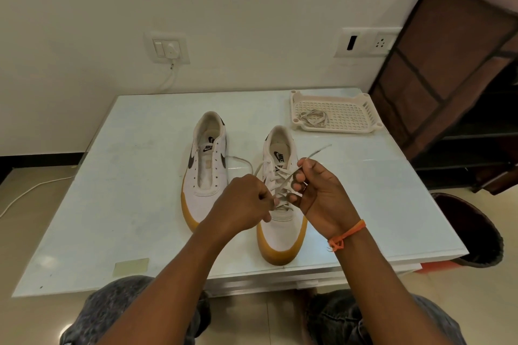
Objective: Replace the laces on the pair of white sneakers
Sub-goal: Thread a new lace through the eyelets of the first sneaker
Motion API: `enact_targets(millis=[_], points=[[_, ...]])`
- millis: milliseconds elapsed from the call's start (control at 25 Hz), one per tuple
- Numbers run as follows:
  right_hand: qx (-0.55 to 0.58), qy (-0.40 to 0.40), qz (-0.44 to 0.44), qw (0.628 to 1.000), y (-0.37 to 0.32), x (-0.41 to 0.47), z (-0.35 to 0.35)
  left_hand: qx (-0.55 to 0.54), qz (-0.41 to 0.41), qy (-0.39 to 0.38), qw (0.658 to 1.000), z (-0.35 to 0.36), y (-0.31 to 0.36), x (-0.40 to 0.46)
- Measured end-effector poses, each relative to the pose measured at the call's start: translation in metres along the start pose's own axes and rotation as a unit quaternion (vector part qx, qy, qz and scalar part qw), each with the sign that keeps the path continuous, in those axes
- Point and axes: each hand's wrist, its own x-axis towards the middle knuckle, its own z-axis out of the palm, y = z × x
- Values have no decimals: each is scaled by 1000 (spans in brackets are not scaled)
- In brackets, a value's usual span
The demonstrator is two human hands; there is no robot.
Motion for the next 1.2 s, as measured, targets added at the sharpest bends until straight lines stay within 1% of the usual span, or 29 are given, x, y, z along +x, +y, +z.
enact_targets(millis=[120,200,240,280,320,360,400,440,480,560,640,720,760,800,840,880,920,960,1040,1080,1120,1160,1200], points=[[13,51,1,999,-5,6,-9,15,-37,-52,998,0,1,0],[0,78,9,997,-6,9,-13,28,-49,-68,996,-2,0,1],[-13,84,16,996,-5,11,-13,43,-50,-63,996,-4,-1,3],[-44,89,21,995,-3,13,-12,57,-45,-38,997,-5,-3,6],[-97,94,21,991,0,14,-10,62,-36,8,997,-5,-3,10],[-155,96,17,983,4,15,-7,40,-23,67,997,-6,-2,14],[-200,92,9,975,8,16,-2,-13,-4,119,993,-7,1,19],[-228,82,1,970,13,16,2,-80,17,149,985,-7,5,24],[-243,68,-5,968,17,16,4,-138,35,156,977,-6,9,29],[-242,42,-6,969,20,18,5,-206,50,133,968,-3,15,36],[-168,10,29,985,19,21,0,-264,33,86,960,-4,14,40],[-66,-24,81,994,18,24,-6,-315,13,14,949,-9,11,42],[-41,-33,99,994,18,26,-7,-332,8,-19,943,-12,10,42],[-38,-39,111,992,18,27,-9,-336,6,-36,941,-14,9,43],[-51,-39,118,991,19,28,-10,-322,11,-30,946,-15,8,45],[-73,-29,124,989,18,30,-12,-286,23,0,958,-14,7,49],[-97,-8,126,987,17,32,-14,-232,42,46,971,-12,5,54],[-113,30,124,985,14,34,-18,-173,65,102,977,-10,3,59],[-102,138,114,979,7,41,-31,-41,114,203,972,-7,2,73],[-78,191,113,972,4,43,-38,36,137,225,964,-6,3,82],[-57,229,117,965,2,45,-45,116,152,225,956,-4,5,90],[-45,250,123,959,1,45,-49,195,153,214,945,0,6,98],[-42,254,131,957,1,46,-51,252,146,210,933,3,7,104]])
